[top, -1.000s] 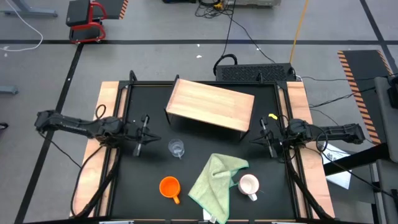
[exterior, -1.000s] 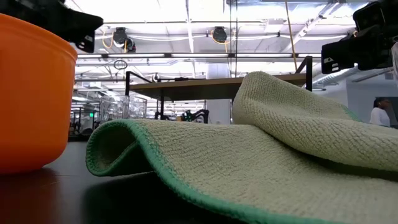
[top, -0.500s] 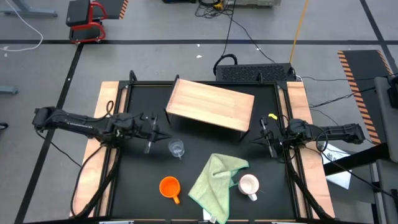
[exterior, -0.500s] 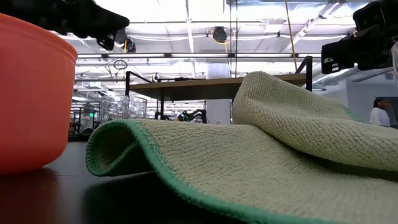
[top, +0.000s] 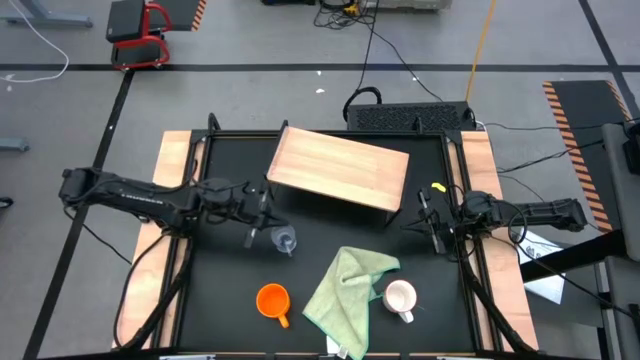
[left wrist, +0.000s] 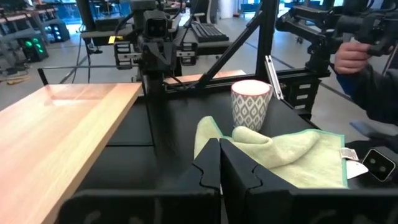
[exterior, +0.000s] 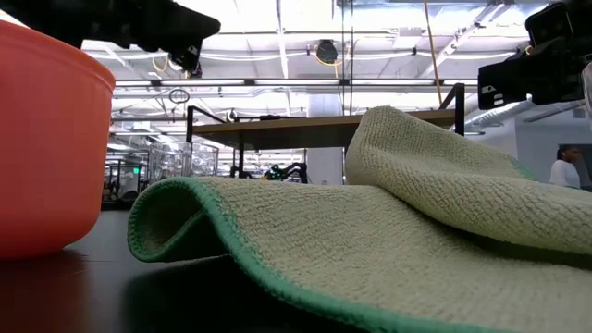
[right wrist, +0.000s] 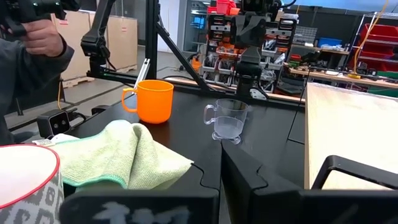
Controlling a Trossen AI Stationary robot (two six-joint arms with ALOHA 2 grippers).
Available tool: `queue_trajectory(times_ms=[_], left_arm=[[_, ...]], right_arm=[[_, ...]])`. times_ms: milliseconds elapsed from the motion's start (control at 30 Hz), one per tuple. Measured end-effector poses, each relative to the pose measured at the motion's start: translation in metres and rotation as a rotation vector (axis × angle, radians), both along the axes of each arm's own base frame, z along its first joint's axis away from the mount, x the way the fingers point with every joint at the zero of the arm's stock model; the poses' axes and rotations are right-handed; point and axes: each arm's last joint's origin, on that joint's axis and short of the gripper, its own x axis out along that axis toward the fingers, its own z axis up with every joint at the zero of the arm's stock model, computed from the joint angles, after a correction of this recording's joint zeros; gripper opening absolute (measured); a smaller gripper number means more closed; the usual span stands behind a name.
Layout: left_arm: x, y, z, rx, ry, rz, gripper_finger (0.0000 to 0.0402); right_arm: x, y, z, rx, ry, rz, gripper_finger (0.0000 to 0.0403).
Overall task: Stack small to large cups/mugs on shelf
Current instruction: Put the transparent mug on the shelf
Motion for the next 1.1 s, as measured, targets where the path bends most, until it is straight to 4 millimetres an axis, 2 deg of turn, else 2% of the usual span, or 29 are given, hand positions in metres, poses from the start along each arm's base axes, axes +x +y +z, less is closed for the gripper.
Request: queue_trajectory(times_ms=[367, 800, 933, 1100], left_arm=[[0.007, 0.021, -0.009, -0.024, 0.049, 0.043, 0.0000], [0.006, 0.021, -0.008, -0.034, 0.052, 0.041, 0.0000], [0.007, 0.024, -0.009, -0.106, 0.167, 0.075, 0.0000], [0.008, 0.025, 0.003, -0.109, 0.311, 0.124, 0.0000]], right_arm=[[0.000, 0.000, 0.000, 0.000, 0.000, -0.002, 0.0000], [0.000, 0.000, 0.000, 0.003, 0.001, -0.002, 0.0000], [0.000, 0.000, 0.000, 0.003, 0.001, -0.002, 0.0000], [0.000, 0.000, 0.000, 0.004, 0.001, -0.002, 0.0000]])
